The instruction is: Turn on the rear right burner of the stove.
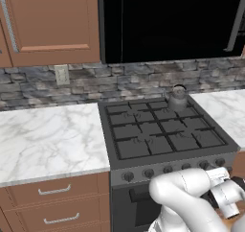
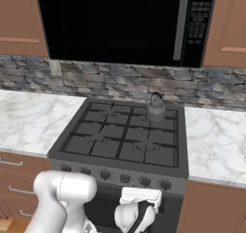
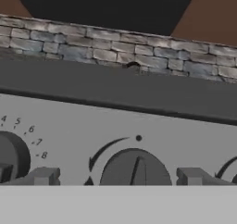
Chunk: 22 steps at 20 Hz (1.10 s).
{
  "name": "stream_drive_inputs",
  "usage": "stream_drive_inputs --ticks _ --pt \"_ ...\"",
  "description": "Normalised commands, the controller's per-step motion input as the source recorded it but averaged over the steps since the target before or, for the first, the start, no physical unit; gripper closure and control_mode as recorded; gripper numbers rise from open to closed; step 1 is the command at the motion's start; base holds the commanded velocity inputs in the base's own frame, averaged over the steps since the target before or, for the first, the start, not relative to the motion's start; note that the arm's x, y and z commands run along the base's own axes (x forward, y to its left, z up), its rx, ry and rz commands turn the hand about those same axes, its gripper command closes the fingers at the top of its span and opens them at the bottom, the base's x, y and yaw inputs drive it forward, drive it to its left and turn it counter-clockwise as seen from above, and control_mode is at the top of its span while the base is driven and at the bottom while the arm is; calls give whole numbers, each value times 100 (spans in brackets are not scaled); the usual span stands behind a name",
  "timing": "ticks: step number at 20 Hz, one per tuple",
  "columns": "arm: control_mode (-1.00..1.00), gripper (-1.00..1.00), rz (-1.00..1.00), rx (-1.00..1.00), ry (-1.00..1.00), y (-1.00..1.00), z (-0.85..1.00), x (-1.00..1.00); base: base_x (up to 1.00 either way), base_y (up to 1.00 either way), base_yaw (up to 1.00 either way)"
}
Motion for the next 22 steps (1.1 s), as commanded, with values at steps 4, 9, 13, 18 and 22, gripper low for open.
stream_drive_inputs --ticks 4,9,13,18,22 --pt "-100 -100 0 2 0 -2 -31 26 0 0 0" --pt "-100 100 0 2 -1 -5 -26 22 0 0 0" --pt "-100 100 0 0 0 0 -4 6 0 0 0" --pt "-100 100 0 0 0 0 0 0 0 0 0" --pt "-100 100 2 0 0 0 11 0 0 0 0"
